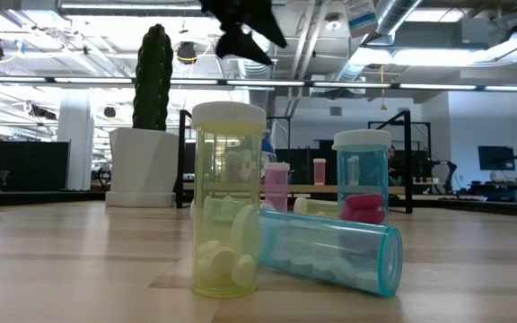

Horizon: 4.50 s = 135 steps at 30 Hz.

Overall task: Pick and place medicine bottles onto shelf by color
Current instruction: Put the white pill bottle on the shelf, then put the yellow pill bottle on the shelf

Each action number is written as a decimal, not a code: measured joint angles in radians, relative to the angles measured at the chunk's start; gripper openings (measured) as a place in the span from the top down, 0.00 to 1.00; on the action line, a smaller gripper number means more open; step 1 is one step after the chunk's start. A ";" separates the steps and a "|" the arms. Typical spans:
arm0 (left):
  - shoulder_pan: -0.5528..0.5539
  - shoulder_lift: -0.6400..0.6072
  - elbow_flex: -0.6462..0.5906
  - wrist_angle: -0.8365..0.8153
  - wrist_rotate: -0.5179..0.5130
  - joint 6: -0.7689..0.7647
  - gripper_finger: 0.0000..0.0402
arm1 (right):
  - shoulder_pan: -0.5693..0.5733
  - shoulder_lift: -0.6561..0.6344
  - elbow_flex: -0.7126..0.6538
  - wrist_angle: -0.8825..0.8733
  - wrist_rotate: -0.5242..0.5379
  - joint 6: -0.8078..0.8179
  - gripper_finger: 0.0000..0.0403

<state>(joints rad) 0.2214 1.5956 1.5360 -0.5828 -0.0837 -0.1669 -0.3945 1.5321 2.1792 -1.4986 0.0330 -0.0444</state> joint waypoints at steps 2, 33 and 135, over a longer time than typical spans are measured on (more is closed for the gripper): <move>-0.003 -0.037 0.000 -0.033 0.000 0.001 0.31 | -0.019 -0.008 -0.001 0.022 0.000 0.000 0.57; -0.308 -0.427 0.000 -0.284 -0.528 -0.274 0.31 | -0.138 0.075 -0.907 1.242 0.019 0.332 0.56; -0.308 -0.424 -0.001 -0.303 -0.522 -0.276 0.31 | -0.105 0.312 -0.710 1.155 0.092 0.298 0.37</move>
<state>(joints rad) -0.0864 1.1713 1.5352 -0.8860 -0.6059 -0.4427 -0.4995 1.8443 1.4689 -0.3439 0.1248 0.2539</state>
